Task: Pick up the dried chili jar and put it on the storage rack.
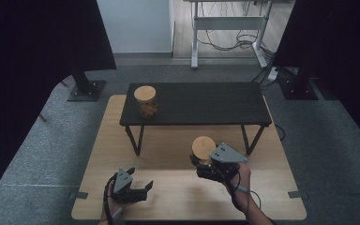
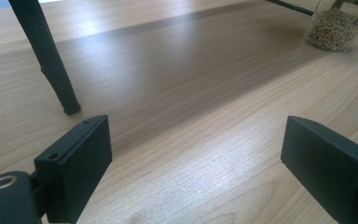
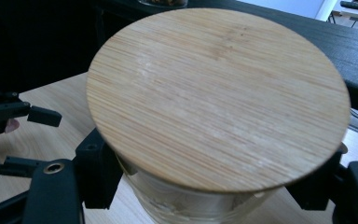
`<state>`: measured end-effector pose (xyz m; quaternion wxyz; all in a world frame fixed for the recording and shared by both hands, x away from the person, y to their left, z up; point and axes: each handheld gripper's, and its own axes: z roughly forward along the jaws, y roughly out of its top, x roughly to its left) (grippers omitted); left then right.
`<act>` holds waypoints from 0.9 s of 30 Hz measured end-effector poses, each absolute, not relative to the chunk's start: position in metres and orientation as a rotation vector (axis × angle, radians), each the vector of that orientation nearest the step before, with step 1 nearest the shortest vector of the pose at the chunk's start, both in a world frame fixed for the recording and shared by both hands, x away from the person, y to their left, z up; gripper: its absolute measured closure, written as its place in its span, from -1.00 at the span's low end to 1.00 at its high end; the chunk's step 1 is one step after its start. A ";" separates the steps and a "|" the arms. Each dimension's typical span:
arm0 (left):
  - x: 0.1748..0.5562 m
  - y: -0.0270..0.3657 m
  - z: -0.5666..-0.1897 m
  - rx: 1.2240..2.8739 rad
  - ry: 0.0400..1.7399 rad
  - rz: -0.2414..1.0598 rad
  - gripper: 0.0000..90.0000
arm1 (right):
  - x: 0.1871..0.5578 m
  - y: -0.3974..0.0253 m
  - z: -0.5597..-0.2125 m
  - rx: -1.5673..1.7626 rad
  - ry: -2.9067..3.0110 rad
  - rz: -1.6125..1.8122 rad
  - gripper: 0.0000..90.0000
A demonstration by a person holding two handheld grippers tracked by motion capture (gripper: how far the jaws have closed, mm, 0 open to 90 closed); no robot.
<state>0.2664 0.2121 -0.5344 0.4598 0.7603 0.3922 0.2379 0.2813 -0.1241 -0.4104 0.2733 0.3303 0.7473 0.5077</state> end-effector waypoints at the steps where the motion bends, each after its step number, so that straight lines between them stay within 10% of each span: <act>1: 0.266 0.212 -0.534 1.872 0.965 0.586 -0.81 | 0.282 -0.124 -0.410 0.887 2.009 1.366 -0.44; 27: 0.265 0.209 -0.535 1.885 0.956 0.583 -0.81 | 0.301 -0.122 -0.394 0.919 1.979 1.372 -0.44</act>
